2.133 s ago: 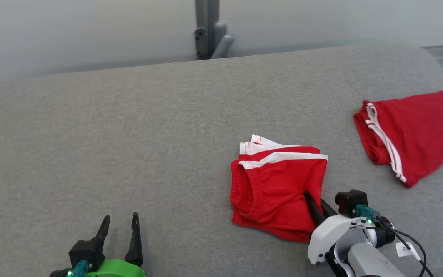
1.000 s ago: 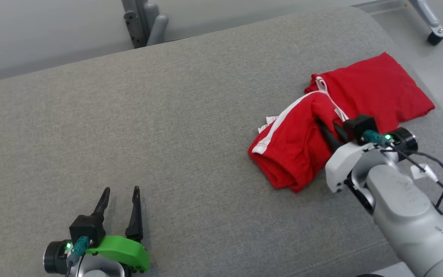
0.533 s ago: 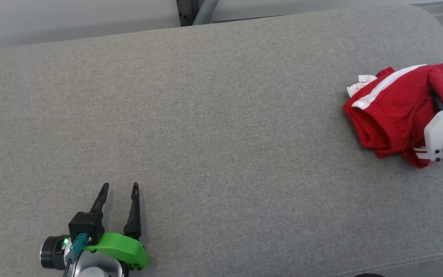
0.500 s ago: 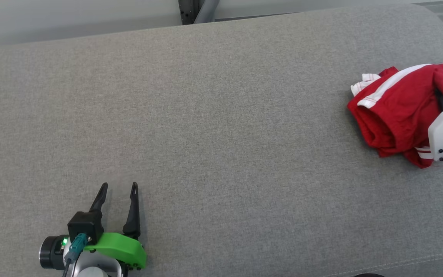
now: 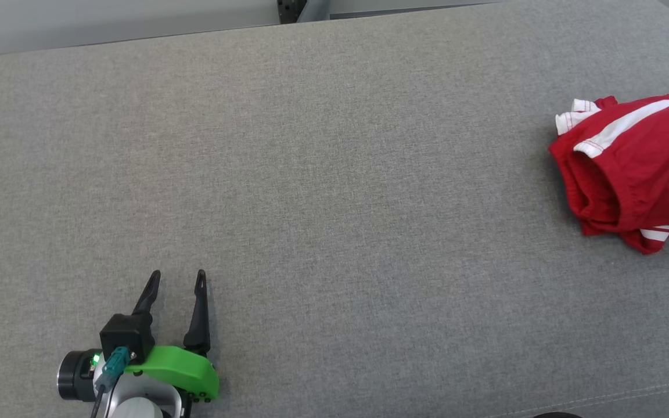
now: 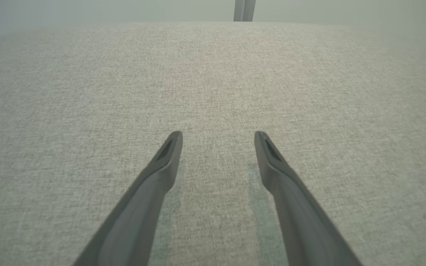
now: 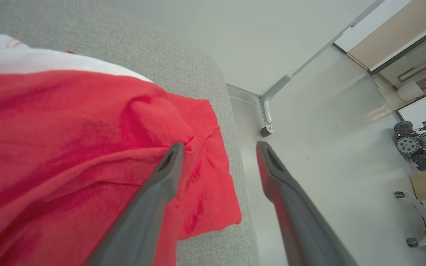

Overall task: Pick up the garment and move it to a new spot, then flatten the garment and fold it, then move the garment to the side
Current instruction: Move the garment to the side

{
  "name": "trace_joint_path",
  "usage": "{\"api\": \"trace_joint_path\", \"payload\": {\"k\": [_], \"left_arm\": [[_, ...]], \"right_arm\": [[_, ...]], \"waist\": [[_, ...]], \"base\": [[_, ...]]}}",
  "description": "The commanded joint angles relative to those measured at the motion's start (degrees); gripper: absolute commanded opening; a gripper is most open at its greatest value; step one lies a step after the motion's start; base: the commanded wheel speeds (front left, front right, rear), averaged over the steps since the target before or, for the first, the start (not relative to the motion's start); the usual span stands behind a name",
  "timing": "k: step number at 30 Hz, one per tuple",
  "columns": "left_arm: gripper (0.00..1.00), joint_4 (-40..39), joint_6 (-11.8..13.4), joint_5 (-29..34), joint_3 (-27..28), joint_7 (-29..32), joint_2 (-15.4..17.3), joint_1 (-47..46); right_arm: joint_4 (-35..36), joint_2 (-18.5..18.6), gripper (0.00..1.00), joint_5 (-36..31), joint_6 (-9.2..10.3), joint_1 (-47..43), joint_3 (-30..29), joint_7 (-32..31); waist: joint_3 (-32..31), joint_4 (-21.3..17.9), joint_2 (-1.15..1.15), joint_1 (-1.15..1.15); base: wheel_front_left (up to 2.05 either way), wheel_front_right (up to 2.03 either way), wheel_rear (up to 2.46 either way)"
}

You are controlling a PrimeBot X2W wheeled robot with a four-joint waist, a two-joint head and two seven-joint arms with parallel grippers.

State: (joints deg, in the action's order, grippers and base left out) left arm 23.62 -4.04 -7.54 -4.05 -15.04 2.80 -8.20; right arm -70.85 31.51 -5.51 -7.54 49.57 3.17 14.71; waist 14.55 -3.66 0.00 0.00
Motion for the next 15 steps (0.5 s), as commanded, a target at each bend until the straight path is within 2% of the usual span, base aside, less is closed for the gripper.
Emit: {"api": "trace_joint_path", "payload": {"k": [1, 7, 11, 15], "left_arm": [[1.0, 0.03, 0.18, -0.43, 0.0, -0.16, 0.23, -0.7], [1.0, -0.04, 0.82, -1.16, 0.34, -0.15, 0.23, 0.5], [1.0, 0.1, 1.11, -1.55, 0.55, -0.16, 0.23, 1.44], [1.0, 0.11, 1.51, -2.03, 0.56, -0.15, 0.23, 2.19]], "right_arm": [[1.06, -0.82, 1.0, -1.17, 0.12, -1.16, -1.05, 0.34], [11.34, -7.93, 1.0, -3.23, 0.12, -5.91, -6.15, 0.47], [18.45, -14.23, 1.0, -3.87, 0.11, -10.64, -5.7, 0.45], [24.39, -19.22, 1.0, -1.28, 0.12, -15.4, -3.7, 0.46]], "waist": [[-0.34, -0.2, 0.0, 0.0], [-2.56, -0.59, 0.0, 0.0], [-4.25, -0.75, 0.0, 0.0], [-5.64, -0.64, 0.0, 0.0]], "base": [[0.0, 0.0, 0.0], [0.0, 0.0, 0.0], [0.0, 0.0, 0.0], [0.0, 0.0, 0.0]]}}
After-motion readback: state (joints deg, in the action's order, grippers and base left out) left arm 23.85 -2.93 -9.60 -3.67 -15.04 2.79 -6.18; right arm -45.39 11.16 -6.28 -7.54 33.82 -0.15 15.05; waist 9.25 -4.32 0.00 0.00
